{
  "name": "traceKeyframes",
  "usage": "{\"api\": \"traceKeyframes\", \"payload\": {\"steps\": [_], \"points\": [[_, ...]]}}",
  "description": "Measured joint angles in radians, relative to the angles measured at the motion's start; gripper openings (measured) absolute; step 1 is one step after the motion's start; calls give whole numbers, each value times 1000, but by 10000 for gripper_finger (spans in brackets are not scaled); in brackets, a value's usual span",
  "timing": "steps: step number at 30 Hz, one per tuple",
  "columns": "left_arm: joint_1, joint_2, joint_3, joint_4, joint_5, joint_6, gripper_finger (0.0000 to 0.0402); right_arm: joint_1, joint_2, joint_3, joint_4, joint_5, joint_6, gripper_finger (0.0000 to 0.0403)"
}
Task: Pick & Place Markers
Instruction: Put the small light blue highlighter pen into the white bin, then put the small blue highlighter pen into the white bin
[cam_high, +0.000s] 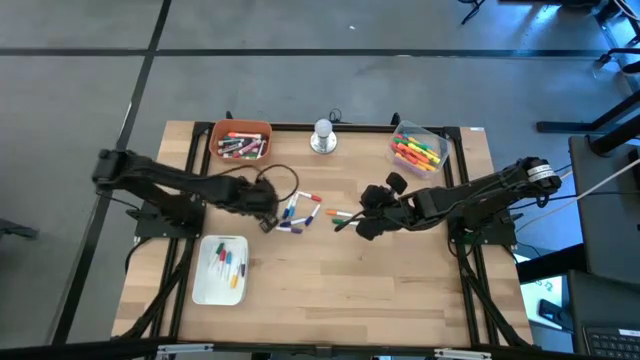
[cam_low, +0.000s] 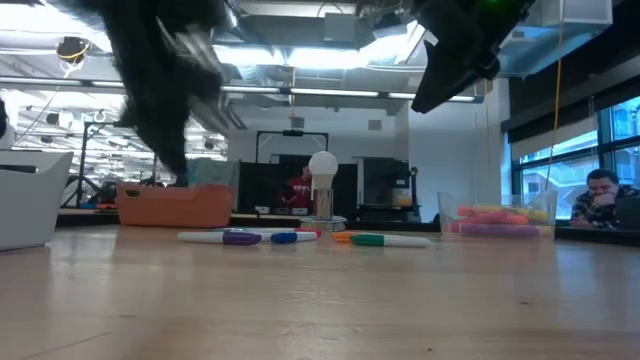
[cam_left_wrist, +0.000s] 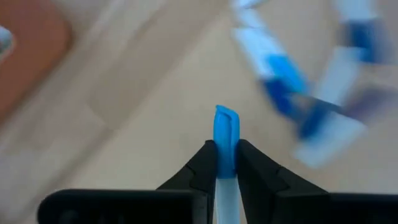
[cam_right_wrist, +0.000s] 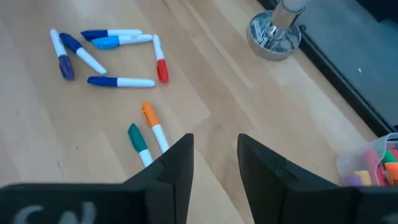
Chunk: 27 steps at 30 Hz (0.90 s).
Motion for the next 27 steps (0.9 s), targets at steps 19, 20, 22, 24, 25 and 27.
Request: {"api": "traceKeyframes", "payload": {"steps": [19,20,22,24,25,27], "points": [[-618,-245,-27,-157,256,-470,79,0,0,0,-12,-69,-2,124],[-620,-238,-27,-160,250,-476,84,0,0,0,-13,-70,1,124],[-619,-230,-27,-158,226,-474,94,0,0,0,-13,-78,16,124],[-613,-230,-27,-158,208,-463,104,0,0,0,-15,-116,26,124],[-607,-230,-27,-158,204,-460,109,0,0,0,-15,-141,30,124],[-588,-235,-27,-168,173,-463,116,0,0,0,-15,-177,36,124]]}}
